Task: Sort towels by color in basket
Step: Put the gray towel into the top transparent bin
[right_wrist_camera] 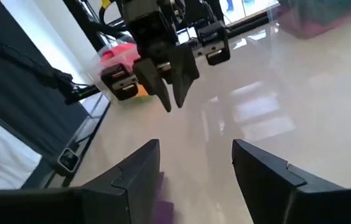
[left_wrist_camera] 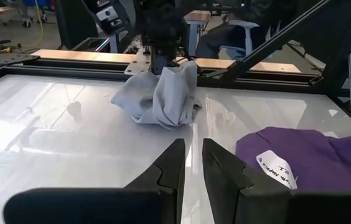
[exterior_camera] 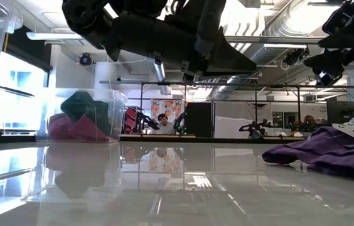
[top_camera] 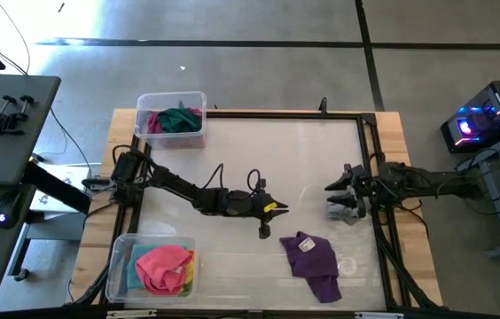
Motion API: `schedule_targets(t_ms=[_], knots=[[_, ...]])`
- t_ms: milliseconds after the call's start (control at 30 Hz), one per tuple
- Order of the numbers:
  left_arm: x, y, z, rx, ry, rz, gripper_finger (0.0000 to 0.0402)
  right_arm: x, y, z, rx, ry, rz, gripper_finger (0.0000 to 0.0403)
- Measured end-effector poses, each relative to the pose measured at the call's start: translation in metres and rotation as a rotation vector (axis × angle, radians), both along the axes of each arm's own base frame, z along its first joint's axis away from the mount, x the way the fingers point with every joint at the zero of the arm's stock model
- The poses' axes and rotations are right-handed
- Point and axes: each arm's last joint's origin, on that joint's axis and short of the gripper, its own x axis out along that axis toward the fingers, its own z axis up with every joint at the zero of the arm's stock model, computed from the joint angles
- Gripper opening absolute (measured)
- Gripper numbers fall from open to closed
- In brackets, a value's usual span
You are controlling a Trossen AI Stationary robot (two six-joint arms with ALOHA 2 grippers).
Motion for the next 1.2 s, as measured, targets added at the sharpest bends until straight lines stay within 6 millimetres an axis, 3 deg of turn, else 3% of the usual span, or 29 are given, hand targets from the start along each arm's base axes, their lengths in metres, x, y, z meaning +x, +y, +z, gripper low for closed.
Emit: schedule_targets(t_ms=[300,633,933,1200], knots=[[0.000,0.001,0.000,0.015,-0.001,0.026,0.0042,0.005,0.006,0.010,-0.012,0.127,-0.024,0.0197],[0.000,0.001,0.000,0.018,-0.001,0.034,0.0042,0.031,0.015,0.035,-0.033,0.327,-0.090,0.0197],[0.000,0.001,0.000,0.019,-0.001,0.033,0.0042,0.043,0.021,0.040,-0.101,0.681,-0.154,0.0197],[0.000,0.001,0.000,0.019,-0.001,0.033,0.0042,0.047,0.022,0.037,-0.113,0.798,-0.175,0.0197]])
